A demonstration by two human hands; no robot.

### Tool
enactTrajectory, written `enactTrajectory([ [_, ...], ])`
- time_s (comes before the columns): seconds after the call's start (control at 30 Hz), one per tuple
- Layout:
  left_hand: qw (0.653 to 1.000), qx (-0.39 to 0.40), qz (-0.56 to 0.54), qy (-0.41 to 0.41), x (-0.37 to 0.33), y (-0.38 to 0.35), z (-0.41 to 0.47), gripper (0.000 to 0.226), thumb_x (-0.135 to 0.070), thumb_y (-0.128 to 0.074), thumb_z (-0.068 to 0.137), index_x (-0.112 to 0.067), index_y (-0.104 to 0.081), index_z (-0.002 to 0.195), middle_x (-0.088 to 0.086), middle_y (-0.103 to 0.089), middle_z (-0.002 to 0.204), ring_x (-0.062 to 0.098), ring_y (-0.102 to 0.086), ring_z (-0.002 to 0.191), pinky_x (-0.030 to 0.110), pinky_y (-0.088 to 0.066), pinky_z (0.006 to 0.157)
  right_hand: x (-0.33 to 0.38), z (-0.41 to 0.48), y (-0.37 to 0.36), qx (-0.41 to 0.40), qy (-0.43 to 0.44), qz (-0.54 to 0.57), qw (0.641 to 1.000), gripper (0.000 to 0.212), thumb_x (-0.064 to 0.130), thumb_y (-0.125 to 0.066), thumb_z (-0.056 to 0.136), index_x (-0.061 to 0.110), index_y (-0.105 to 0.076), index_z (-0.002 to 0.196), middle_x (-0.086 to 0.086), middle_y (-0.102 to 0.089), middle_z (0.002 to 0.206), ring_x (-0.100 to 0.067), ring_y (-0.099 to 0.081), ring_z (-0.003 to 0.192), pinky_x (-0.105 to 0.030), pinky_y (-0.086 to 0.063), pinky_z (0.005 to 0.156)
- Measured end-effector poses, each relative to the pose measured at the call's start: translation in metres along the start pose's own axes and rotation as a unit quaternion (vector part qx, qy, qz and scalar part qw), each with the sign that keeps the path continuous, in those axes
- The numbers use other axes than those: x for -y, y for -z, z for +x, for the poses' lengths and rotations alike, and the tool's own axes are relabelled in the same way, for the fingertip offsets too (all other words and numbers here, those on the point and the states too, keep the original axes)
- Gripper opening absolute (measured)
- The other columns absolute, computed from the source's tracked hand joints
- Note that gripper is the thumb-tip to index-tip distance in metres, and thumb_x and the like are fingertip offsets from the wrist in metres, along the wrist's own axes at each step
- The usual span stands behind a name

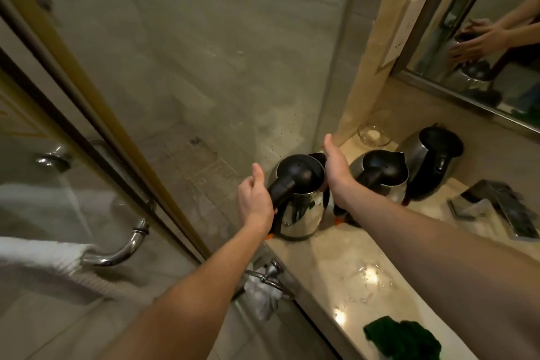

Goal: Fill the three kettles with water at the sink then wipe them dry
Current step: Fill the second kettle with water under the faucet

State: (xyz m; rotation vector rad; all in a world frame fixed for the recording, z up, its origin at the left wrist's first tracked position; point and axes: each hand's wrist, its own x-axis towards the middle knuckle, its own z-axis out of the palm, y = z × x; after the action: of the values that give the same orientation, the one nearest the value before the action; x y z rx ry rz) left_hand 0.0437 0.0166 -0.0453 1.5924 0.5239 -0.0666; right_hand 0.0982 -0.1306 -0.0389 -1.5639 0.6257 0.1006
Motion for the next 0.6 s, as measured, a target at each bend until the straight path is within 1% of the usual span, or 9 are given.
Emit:
enactTrajectory([
  [0.1, 1.0, 0.0, 0.005, -0.011, 0.002, 0.0, 0.002, 0.045, -0.057, -0.03, 0.102, -0.022, -0.045, 0.076, 0.006, -0.057, 0.083, 0.025, -0.064, 0.076, 0.042, -0.059, 0.073, -0.001, 0.003, -0.001, -0.002, 0.007, 0.005, 1.0, 0.068, 0.065, -0.027, 0.097, 0.022, -0.035, 0.15, -0.002, -0.041, 0.15, -0.025, -0.035, 0.139, -0.047, -0.025, 0.114],
  [0.17, 1.0, -0.001, 0.014, -0.016, 0.004, -0.001, 0.004, 0.047, -0.058, -0.03, 0.101, -0.022, -0.048, 0.077, 0.009, -0.059, 0.085, 0.031, -0.067, 0.081, 0.045, -0.061, 0.076, -0.001, 0.003, -0.001, -0.006, 0.005, 0.009, 1.0, 0.068, 0.064, -0.028, 0.098, 0.021, -0.034, 0.15, -0.002, -0.041, 0.15, -0.025, -0.035, 0.139, -0.047, -0.025, 0.112],
  [0.23, 0.999, -0.007, 0.037, -0.029, 0.007, -0.001, 0.007, 0.048, -0.06, -0.029, 0.1, -0.024, -0.05, 0.076, 0.01, -0.061, 0.085, 0.035, -0.068, 0.087, 0.051, -0.059, 0.079, -0.001, 0.001, -0.002, -0.009, 0.0, 0.005, 1.0, 0.068, 0.064, -0.028, 0.097, 0.021, -0.033, 0.149, -0.003, -0.042, 0.149, -0.026, -0.036, 0.138, -0.048, -0.026, 0.112],
  [0.3, 0.997, -0.003, 0.071, -0.041, 0.008, -0.001, 0.01, 0.051, -0.063, -0.027, 0.099, -0.025, -0.052, 0.076, 0.01, -0.062, 0.084, 0.034, -0.068, 0.086, 0.052, -0.058, 0.082, 0.0, -0.002, -0.002, -0.013, 0.003, -0.013, 1.0, 0.066, 0.062, -0.028, 0.098, 0.021, -0.032, 0.149, -0.003, -0.041, 0.149, -0.027, -0.036, 0.138, -0.048, -0.026, 0.112],
  [0.33, 0.995, 0.0, 0.092, -0.045, 0.008, -0.001, 0.01, 0.055, -0.064, -0.026, 0.098, -0.022, -0.055, 0.078, 0.01, -0.064, 0.085, 0.032, -0.068, 0.085, 0.051, -0.058, 0.083, 0.001, -0.003, -0.001, -0.013, 0.009, -0.025, 1.0, 0.064, 0.06, -0.027, 0.1, 0.021, -0.031, 0.15, -0.004, -0.04, 0.15, -0.027, -0.034, 0.139, -0.047, -0.026, 0.112],
  [0.4, 0.991, 0.007, 0.127, -0.048, 0.008, -0.001, 0.012, 0.065, -0.067, -0.024, 0.096, -0.015, -0.062, 0.094, 0.011, -0.066, 0.096, 0.029, -0.068, 0.091, 0.05, -0.056, 0.088, 0.004, -0.008, 0.002, -0.012, 0.023, -0.046, 0.999, 0.062, 0.057, -0.027, 0.101, 0.02, -0.03, 0.15, -0.004, -0.039, 0.151, -0.027, -0.033, 0.14, -0.045, -0.025, 0.113],
  [0.47, 0.986, 0.009, 0.159, -0.05, 0.007, -0.001, 0.013, 0.07, -0.068, -0.024, 0.096, -0.011, -0.062, 0.108, 0.01, -0.065, 0.107, 0.026, -0.064, 0.098, 0.045, -0.052, 0.093, 0.006, -0.015, 0.008, -0.013, 0.039, -0.064, 0.997, 0.062, 0.057, -0.027, 0.101, 0.018, -0.031, 0.15, -0.003, -0.039, 0.151, -0.026, -0.034, 0.14, -0.044, -0.025, 0.113],
  [0.53, 0.978, -0.002, 0.202, -0.059, 0.003, -0.001, 0.01, 0.061, -0.062, -0.026, 0.1, -0.011, -0.059, 0.111, 0.006, -0.059, 0.108, 0.02, -0.057, 0.097, 0.035, -0.044, 0.089, 0.009, -0.022, 0.021, -0.011, 0.053, -0.064, 0.996, 0.063, 0.058, -0.029, 0.101, 0.018, -0.033, 0.149, -0.004, -0.041, 0.15, -0.025, -0.038, 0.137, -0.045, -0.028, 0.114],
  [0.6, 0.965, -0.017, 0.25, -0.077, -0.005, 0.0, 0.004, 0.055, -0.058, -0.028, 0.102, -0.012, -0.055, 0.112, 0.003, -0.054, 0.099, 0.02, -0.054, 0.094, 0.035, -0.039, 0.081, 0.014, -0.029, 0.042, -0.018, 0.069, -0.076, 0.995, 0.063, 0.059, -0.03, 0.1, 0.017, -0.037, 0.146, -0.005, -0.046, 0.146, -0.025, -0.043, 0.133, -0.045, -0.032, 0.112],
])
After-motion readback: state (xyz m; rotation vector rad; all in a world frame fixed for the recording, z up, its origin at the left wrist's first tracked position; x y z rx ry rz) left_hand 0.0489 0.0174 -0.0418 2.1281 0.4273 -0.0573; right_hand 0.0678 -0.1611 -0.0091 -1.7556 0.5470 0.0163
